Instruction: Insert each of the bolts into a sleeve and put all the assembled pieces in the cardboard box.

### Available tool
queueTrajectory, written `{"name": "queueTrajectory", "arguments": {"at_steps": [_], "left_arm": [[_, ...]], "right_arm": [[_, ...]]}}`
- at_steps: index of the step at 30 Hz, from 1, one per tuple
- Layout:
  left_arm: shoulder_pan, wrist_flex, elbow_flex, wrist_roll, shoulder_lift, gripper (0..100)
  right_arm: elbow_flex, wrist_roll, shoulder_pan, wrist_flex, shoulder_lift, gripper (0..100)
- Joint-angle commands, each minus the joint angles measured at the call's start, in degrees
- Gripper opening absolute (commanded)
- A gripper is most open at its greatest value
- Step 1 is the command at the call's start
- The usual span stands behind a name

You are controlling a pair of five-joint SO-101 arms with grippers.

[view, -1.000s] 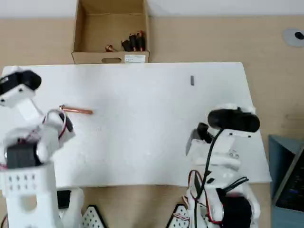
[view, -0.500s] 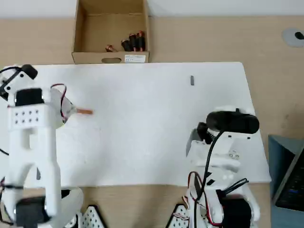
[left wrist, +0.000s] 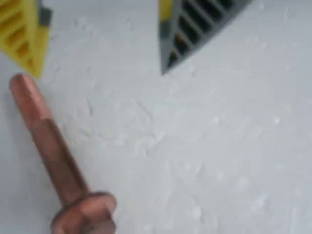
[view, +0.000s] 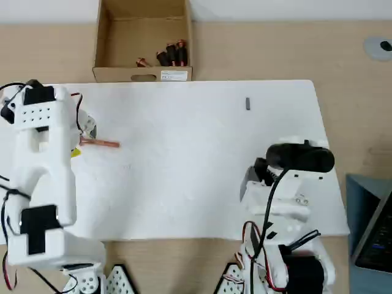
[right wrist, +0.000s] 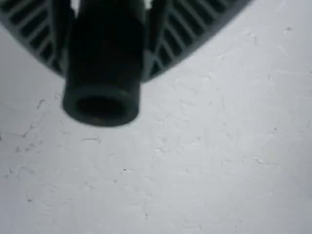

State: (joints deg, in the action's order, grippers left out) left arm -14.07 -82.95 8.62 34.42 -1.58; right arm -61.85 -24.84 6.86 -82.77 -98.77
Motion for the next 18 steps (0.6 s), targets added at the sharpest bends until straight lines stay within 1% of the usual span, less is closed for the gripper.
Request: {"name": "queueTrajectory", "arguments": {"at_steps": [1, 13, 18], "left_arm": [[-0.44, 0.0, -4.75, 1.14, -2.95, 17], [-0.53, 0.09, -16.18, 2.64, -17.8, 17], [-0.79, 0.09, -18.99, 2.64, -24.04, 13]], "right_arm": [[0.22, 0.44, -0.22, 1.41, -0.4, 1.0], [0.13, 0.53, -0.13, 1.23, -0.4, 1.0], [0.13, 0.62, -0.13, 1.23, -0.4, 1.0]]}}
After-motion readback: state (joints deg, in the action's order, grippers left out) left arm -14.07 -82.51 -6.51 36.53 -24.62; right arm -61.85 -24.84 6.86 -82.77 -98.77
